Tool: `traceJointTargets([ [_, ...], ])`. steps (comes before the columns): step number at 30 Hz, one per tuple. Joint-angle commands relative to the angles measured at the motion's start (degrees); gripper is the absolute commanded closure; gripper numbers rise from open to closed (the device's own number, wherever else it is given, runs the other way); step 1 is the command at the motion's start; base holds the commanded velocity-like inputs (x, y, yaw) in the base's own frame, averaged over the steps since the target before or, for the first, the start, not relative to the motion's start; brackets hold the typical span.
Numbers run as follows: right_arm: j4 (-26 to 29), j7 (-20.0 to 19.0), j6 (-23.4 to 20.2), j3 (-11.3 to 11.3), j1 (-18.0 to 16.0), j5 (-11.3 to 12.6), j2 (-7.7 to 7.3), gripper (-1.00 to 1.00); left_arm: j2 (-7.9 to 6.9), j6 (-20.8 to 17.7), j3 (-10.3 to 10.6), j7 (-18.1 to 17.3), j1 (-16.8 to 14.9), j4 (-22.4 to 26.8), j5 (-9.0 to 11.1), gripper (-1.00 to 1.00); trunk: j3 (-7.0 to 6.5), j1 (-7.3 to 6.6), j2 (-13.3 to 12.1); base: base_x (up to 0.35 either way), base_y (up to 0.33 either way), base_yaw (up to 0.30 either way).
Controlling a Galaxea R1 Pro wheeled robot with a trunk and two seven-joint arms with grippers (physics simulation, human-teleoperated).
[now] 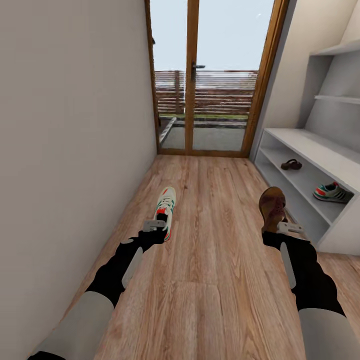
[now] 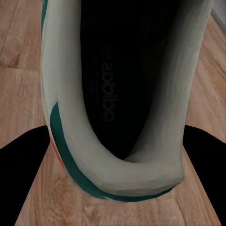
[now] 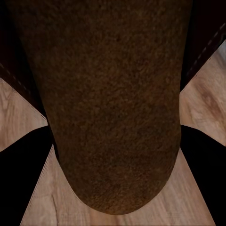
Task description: Pick up the two gym shoes and the two sandals from the corridor floor and place them onto the hallstand (shoe rack) in the corridor, making sure they are on the rack and not on the floor. Arrange them so the two gym shoes are next to each other and the two sandals are next to each other.
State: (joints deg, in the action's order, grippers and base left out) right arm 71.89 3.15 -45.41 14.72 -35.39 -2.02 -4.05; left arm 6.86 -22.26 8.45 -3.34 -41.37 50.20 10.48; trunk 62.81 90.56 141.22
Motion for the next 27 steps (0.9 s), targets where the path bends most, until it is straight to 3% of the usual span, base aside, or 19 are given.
traceJointTargets([
  [1,0.0,0.0,-0.3,0.0,0.0,-0.2,0.00,1.00,0.00,-0.3,0.0,0.0,0.0,0.1,0.4,1.00,0.05,0.02,0.0,0.348,0.000,0.000],
  [18,0.2,0.4,-0.4,-0.1,0.0,-0.5,-0.04,1.00,0.00,-0.3,0.0,0.0,0.0,-0.3,0.4,1.00,0.05,0.02,0.0,0.348,0.000,-0.001],
  [27,0.2,0.3,-0.4,-0.1,0.0,-0.5,-0.03,1.00,0.00,-0.3,0.0,0.0,0.0,-0.3,0.4,1.00,0.05,0.02,0.0,0.348,0.000,-0.206],
])
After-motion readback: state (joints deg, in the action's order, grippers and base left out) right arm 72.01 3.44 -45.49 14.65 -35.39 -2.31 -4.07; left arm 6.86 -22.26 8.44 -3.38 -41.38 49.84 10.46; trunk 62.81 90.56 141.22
